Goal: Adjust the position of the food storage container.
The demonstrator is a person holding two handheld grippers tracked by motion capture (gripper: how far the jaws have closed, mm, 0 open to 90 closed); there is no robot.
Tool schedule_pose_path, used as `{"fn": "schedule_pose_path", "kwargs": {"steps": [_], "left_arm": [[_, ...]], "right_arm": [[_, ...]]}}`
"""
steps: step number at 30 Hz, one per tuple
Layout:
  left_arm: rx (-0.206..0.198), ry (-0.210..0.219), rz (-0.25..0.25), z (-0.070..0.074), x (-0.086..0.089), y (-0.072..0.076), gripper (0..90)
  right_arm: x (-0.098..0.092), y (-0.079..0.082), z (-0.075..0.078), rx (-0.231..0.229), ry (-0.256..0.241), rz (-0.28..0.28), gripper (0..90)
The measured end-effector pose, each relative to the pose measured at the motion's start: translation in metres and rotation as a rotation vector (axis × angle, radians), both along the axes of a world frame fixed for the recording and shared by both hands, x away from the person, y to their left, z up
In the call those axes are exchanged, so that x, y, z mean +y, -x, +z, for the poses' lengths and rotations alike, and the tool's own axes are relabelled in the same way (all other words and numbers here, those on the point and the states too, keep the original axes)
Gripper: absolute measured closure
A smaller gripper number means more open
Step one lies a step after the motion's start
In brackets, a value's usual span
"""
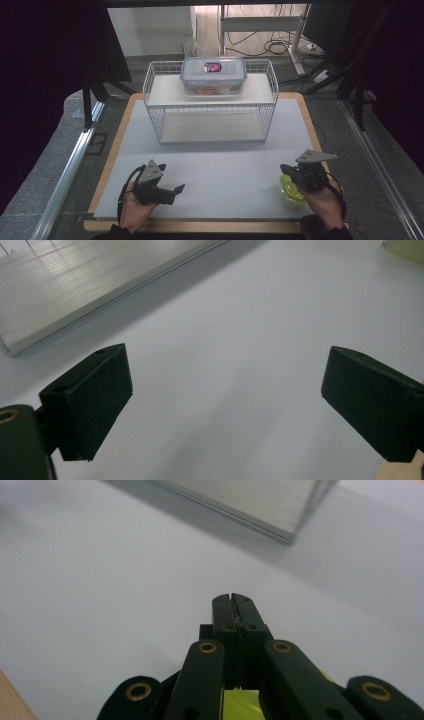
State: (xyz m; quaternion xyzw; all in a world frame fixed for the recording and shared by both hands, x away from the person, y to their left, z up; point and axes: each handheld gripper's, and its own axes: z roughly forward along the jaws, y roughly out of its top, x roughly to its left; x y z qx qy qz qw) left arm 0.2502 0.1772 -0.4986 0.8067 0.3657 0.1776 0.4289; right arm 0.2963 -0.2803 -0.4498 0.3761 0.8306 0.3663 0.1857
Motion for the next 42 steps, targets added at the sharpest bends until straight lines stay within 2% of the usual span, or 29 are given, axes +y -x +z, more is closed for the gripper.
{"fn": "schedule_pose_path", "kwargs": {"steps": [3,11,23,30,36,42], "left_arm": [[0.001,-0.007,-0.007,0.000,-0.001,0.000,6.3],[-0.002,-0.025,-0.008,0.000,-0.003,0.001,6.3],[0.002,-0.034,-0.007,-0.001,-0.004,0.000,6.4],[0.004,-0.049,-0.010,-0.001,-0.005,0.000,6.4],[0.008,-0.054,-0.012,-0.002,-0.006,0.000,6.4],[0.014,-0.061,-0.016,-0.003,-0.008,0.000,6.4]], "right_arm": [[-0.019,0.006,0.000,-0.010,-0.003,-0.054,90.0],[-0.052,0.021,-0.002,-0.016,-0.007,-0.168,90.0],[-0.082,0.035,-0.009,-0.005,-0.005,-0.281,90.0],[-0.089,0.037,-0.015,0.033,0.012,-0.281,90.0],[-0.086,0.037,-0.020,0.061,0.024,-0.266,90.0],[-0.080,0.036,-0.022,0.085,0.014,-0.250,90.0]]}}
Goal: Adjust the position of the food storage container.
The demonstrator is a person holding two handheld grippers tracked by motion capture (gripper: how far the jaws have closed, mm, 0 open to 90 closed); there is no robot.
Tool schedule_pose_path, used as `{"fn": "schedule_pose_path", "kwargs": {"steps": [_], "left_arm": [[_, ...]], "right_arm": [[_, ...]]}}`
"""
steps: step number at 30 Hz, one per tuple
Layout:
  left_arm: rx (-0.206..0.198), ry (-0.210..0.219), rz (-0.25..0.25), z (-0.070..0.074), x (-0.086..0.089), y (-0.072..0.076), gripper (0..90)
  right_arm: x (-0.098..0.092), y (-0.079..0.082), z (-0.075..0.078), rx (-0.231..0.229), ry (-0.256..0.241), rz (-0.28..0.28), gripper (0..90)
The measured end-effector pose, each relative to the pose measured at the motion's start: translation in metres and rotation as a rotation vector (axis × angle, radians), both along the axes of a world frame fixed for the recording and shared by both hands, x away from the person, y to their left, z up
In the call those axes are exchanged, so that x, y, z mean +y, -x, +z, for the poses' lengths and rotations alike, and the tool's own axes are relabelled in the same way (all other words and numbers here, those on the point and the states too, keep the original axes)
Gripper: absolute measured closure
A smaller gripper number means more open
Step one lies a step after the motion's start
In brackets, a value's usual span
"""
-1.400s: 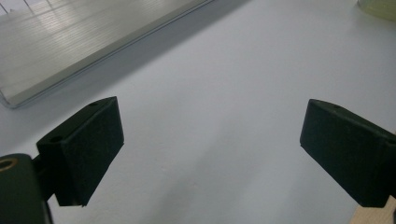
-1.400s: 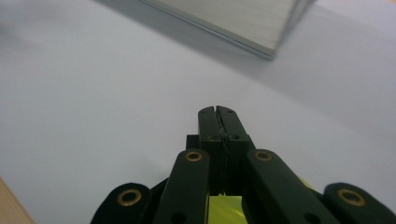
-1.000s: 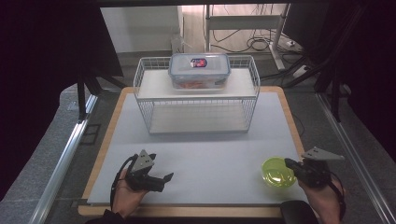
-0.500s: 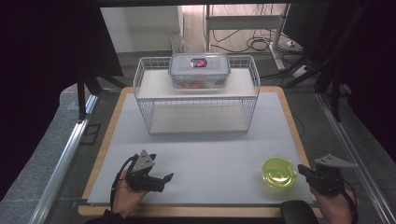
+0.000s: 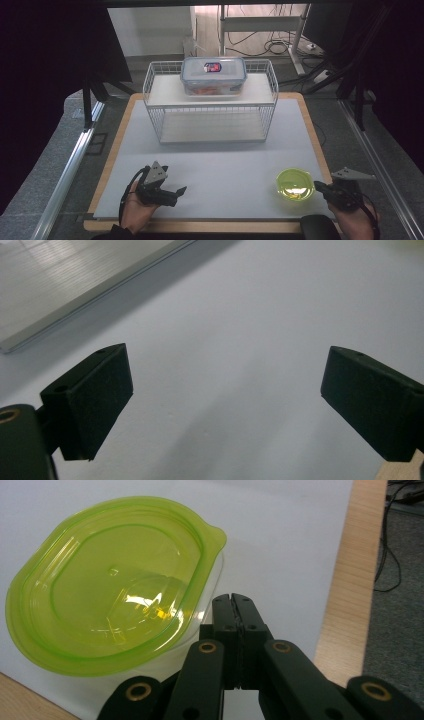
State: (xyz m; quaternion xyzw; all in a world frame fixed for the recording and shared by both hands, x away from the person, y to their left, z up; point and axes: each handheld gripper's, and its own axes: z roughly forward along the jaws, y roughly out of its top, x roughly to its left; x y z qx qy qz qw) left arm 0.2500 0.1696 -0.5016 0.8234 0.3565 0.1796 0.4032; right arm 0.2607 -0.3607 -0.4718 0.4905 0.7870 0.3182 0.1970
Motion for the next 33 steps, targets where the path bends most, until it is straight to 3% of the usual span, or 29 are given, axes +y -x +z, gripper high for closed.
{"fn": "schedule_pose_path", "kwargs": {"steps": [18,33], "left_arm": [[0.006,-0.030,-0.017,-0.001,-0.003,0.000,6.4],[0.013,-0.038,-0.018,-0.003,-0.003,-0.001,6.5]], "right_arm": [[0.013,-0.012,-0.025,0.153,-0.020,0.062,90.0],[0.038,-0.024,-0.031,0.193,-0.028,0.134,88.8]]}}
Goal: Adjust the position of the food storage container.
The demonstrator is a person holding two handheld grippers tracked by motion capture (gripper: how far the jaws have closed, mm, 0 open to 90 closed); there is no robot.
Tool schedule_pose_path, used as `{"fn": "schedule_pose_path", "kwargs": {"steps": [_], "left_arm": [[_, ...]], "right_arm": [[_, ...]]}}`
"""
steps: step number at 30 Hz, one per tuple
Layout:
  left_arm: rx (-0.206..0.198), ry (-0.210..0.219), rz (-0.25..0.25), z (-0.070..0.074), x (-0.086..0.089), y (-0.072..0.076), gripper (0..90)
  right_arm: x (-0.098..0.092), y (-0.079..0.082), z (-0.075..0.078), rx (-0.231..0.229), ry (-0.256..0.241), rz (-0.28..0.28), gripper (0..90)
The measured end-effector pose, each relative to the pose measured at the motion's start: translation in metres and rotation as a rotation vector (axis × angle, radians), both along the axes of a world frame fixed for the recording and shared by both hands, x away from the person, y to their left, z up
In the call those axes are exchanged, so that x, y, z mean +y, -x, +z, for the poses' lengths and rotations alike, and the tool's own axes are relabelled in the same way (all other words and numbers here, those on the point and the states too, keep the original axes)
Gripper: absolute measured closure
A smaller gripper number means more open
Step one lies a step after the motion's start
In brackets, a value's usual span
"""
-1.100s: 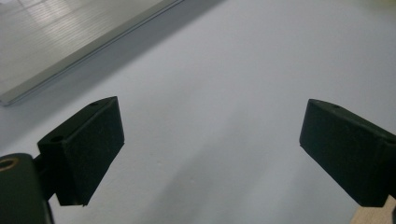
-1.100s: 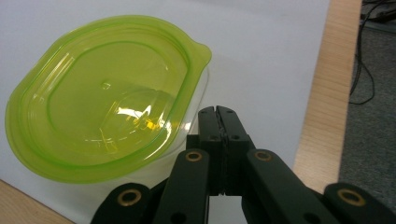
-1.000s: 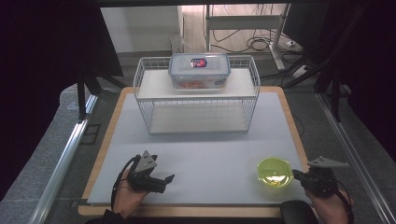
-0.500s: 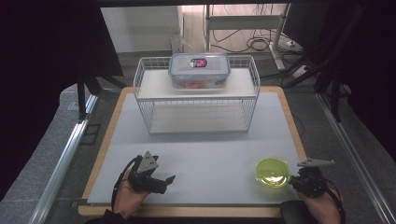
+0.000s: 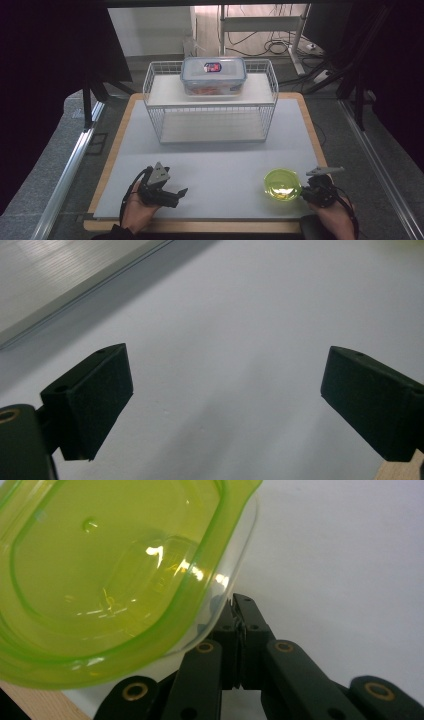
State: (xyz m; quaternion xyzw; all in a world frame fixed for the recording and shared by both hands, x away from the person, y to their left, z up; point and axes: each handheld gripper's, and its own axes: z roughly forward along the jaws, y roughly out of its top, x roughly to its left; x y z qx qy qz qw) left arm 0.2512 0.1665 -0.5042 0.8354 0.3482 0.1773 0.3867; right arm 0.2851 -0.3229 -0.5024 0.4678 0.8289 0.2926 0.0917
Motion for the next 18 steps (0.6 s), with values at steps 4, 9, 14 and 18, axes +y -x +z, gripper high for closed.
{"fn": "schedule_pose_path", "kwargs": {"steps": [4,9,14,18], "left_arm": [[0.004,0.003,0.003,0.000,0.000,0.000,6.4],[0.005,-0.005,-0.001,-0.001,0.000,-0.001,6.4],[0.010,-0.001,0.002,-0.001,0.000,-0.001,6.4],[0.011,-0.001,0.000,-0.001,-0.001,-0.001,6.4]], "right_arm": [[0.009,-0.004,-0.001,0.010,0.005,0.029,88.8],[0.022,-0.008,-0.003,0.020,0.010,0.070,88.8],[0.031,-0.007,-0.003,0.027,0.012,0.096,88.7],[0.040,-0.004,-0.003,0.038,0.015,0.120,88.6]]}}
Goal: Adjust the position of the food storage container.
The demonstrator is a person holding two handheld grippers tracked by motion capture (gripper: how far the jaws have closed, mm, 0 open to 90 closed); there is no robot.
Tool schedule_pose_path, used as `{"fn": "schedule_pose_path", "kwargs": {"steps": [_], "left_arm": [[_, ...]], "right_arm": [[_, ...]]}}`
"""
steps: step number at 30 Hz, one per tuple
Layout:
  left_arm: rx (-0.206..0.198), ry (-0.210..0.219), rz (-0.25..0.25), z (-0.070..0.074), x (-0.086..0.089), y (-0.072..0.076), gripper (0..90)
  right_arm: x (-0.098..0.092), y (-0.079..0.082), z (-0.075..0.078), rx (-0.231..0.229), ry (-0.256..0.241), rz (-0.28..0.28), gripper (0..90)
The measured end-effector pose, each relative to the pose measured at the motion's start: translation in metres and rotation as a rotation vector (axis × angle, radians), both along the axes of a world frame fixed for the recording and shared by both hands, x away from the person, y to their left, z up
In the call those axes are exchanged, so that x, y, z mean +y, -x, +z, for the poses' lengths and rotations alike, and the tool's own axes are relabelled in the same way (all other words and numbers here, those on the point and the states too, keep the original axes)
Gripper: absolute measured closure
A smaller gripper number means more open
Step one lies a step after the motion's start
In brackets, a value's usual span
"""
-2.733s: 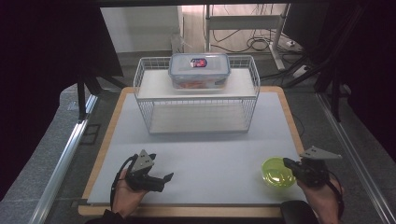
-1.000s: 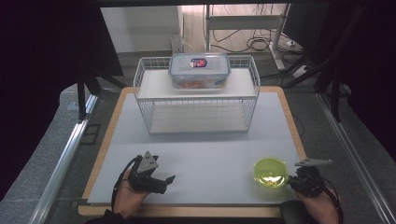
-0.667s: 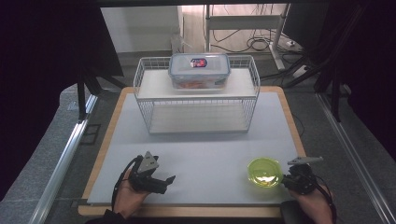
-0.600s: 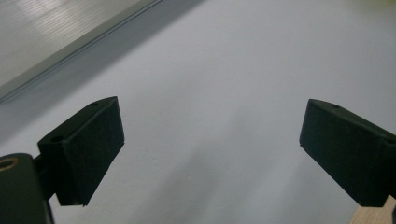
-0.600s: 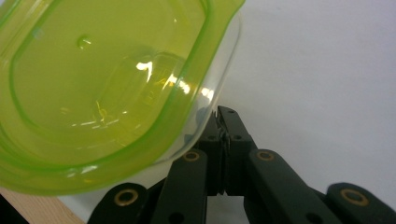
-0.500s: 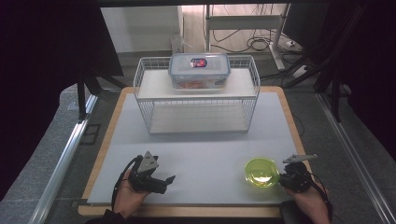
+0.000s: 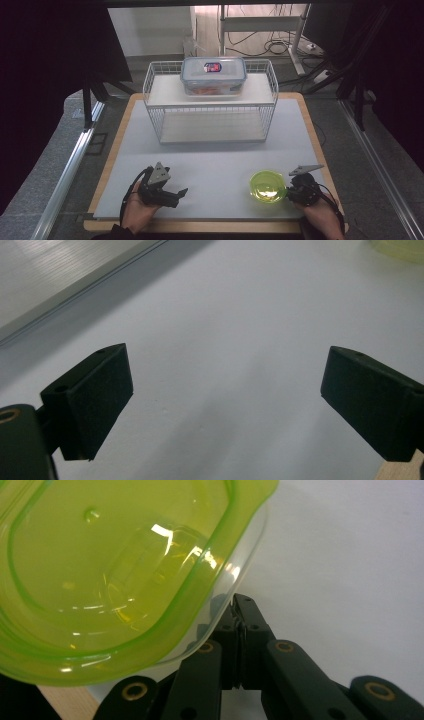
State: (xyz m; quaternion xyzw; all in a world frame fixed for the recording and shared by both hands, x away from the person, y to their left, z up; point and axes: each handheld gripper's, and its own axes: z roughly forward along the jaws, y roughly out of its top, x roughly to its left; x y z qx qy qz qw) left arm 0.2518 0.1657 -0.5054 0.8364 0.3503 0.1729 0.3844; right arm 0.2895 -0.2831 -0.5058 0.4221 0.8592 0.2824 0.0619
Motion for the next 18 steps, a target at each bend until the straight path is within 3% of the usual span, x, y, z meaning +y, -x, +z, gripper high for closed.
{"fn": "schedule_pose_path", "kwargs": {"steps": [7,14,18], "left_arm": [[0.000,-0.001,0.001,0.000,0.000,0.000,6.4],[0.000,-0.002,0.001,0.000,0.000,0.000,6.4],[-0.002,-0.011,-0.006,0.000,-0.001,0.000,6.4]], "right_arm": [[0.006,0.007,0.001,0.015,0.014,0.031,87.8],[0.007,0.027,0.002,0.043,-0.003,0.064,88.7],[0.012,0.026,0.001,0.040,-0.002,0.076,88.9]]}}
